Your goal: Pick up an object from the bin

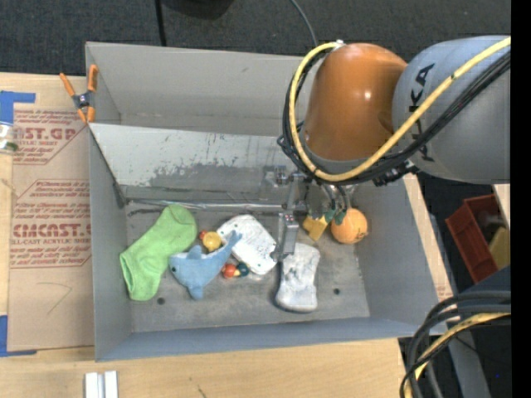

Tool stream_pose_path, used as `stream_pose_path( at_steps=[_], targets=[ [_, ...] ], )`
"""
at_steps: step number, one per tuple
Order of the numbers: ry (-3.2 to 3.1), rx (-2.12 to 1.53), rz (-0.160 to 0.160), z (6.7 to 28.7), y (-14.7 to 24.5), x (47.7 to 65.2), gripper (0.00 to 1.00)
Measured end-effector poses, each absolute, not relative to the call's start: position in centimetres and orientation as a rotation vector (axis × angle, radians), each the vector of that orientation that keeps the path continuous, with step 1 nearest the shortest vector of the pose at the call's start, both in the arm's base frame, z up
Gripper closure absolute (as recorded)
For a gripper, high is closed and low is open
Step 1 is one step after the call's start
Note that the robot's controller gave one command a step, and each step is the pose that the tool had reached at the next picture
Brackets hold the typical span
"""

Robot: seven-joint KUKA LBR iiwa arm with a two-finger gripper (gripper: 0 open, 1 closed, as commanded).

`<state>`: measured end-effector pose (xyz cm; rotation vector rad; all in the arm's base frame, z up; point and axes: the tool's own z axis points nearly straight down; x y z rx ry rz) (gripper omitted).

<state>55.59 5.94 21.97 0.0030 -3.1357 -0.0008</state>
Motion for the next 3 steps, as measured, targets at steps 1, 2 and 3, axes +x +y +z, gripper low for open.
stream_pose_path(
  at_steps=[1, 2, 3],
  targets=[
    [-3.144, 0.001, -0.002, 22.4, 5.9, 55.7, 0.00],
    [-3.143, 0.133, -0.001, 17.2, 7.7, 55.9, 0.00],
    [-3.103, 0.485, -0.001, 15.4, 11.0, 56.4, 0.00]
  ],
)
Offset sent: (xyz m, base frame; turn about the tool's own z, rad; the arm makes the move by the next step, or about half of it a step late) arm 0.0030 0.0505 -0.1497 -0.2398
